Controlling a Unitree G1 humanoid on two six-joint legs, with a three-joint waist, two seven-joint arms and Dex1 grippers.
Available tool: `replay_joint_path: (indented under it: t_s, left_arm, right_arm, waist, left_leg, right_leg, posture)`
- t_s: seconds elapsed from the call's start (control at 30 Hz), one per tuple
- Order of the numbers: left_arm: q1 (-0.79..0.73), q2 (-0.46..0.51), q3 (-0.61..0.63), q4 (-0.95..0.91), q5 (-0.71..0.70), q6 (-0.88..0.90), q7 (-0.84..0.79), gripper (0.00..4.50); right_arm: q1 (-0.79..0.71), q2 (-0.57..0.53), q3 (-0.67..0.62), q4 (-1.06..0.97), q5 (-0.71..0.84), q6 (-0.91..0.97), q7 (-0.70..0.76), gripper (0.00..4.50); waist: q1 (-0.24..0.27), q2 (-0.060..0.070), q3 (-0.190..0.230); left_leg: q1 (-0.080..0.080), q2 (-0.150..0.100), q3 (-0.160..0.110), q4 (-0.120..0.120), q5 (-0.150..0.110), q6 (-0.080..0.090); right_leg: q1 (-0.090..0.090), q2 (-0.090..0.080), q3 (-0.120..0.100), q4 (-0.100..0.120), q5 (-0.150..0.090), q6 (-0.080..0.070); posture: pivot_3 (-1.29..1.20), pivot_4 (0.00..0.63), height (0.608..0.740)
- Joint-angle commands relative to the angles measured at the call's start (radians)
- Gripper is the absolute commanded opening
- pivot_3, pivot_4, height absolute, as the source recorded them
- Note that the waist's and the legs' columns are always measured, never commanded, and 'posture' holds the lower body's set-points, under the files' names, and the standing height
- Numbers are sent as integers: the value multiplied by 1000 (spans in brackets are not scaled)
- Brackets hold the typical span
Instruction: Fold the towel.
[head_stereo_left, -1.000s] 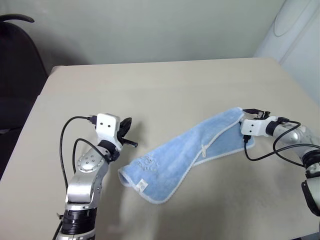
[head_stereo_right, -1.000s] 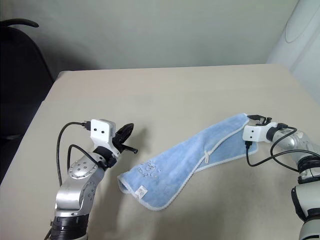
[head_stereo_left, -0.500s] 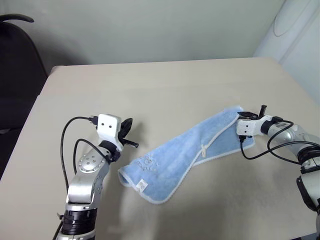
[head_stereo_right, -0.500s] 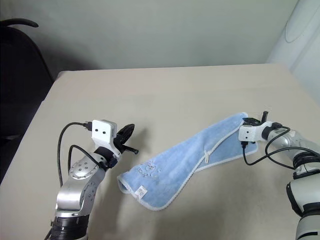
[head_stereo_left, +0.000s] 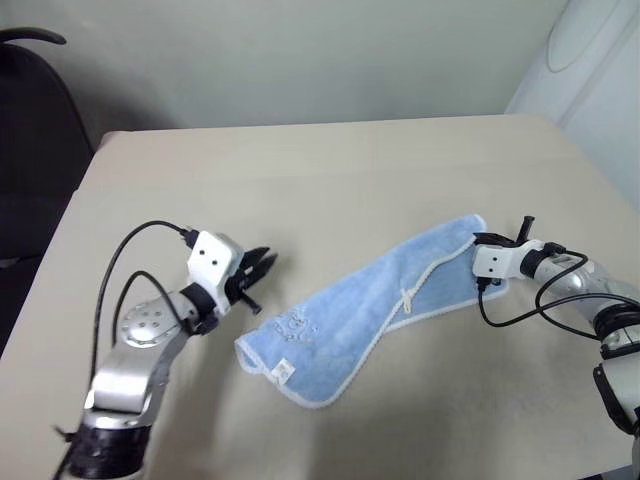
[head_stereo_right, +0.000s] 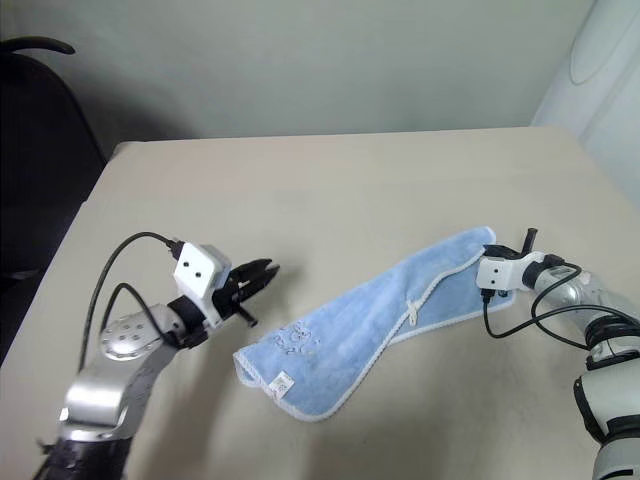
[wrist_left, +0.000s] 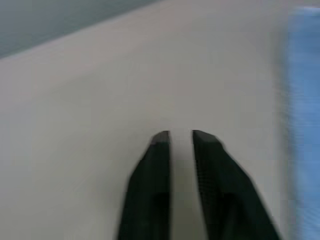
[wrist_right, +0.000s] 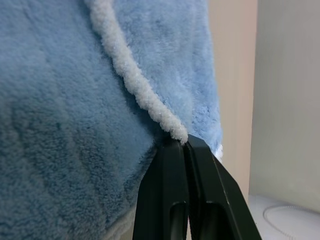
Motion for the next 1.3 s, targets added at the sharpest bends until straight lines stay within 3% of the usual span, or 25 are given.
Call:
replay_joint_path:
  t_s: [0.03, 0.17, 0.27, 0.6, 1.13, 1.23, 1.3]
  left_arm:
    - [52, 109, 8, -108, -120, 21, -199, 2248]
    - [103, 236, 5, -168, -201, 44, -364, 3642]
    - [124, 303, -22, -199, -186, 21, -432, 4482]
    - [174, 388, -164, -256, 38, -176, -491, 4482]
    - [172, 342, -330, -144, 204, -288, -495, 4482]
    - [129, 304, -370, -111, 238, -283, -479, 3896]
    - [105, 281, -391, -89, 271, -287, -463, 3135]
  right_arm:
    - [15, -7, -40, -30, 48, 16, 9, 0]
    - [43, -16, -54, -52, 74, 23, 25, 0]
    - [72, -28, -66, -77, 95, 25, 42, 0]
    - [256, -100, -146, -276, 193, 54, 134, 0]
    - [513, -158, -284, -621, 292, 205, 243, 0]
    - [533, -153, -294, -652, 292, 224, 247, 0]
    - [543, -150, -301, -672, 294, 235, 251, 0]
  waist:
    - [0, 0, 0]
    - [1, 0, 0]
    - [1, 0, 0]
    - [3, 0, 0]
    - [1, 1, -1]
    - [2, 1, -1]
    - [2, 2, -1]
  left_leg:
    - [-1, 0, 0, 0, 0, 0]
    - [-3, 0, 0, 0, 0, -1]
    - [-3, 1, 0, 0, 0, -2]
    - [-3, 1, 0, 0, -5, 7]
    - [-3, 2, -1, 0, -6, 7]
    - [-3, 2, -1, 1, -7, 8]
    - [-3, 2, -1, 1, -7, 8]
  right_leg:
    - [-1, 0, 0, 1, 0, -1]
    - [-3, 0, 0, 2, -1, -1]
    - [-3, 0, -1, 2, -1, -1]
    - [-3, 0, -1, 2, -1, -2]
    - [-3, 0, -1, 2, -1, -2]
    - [-3, 0, -1, 2, -1, -2]
    - [-2, 0, -1, 2, -1, -2]
  posture:
    - [0, 150, 740]
    - [0, 150, 740]
    - [0, 150, 740]
    - [0, 150, 740]
    - [0, 150, 740]
    - [0, 150, 740]
    - [0, 150, 740]
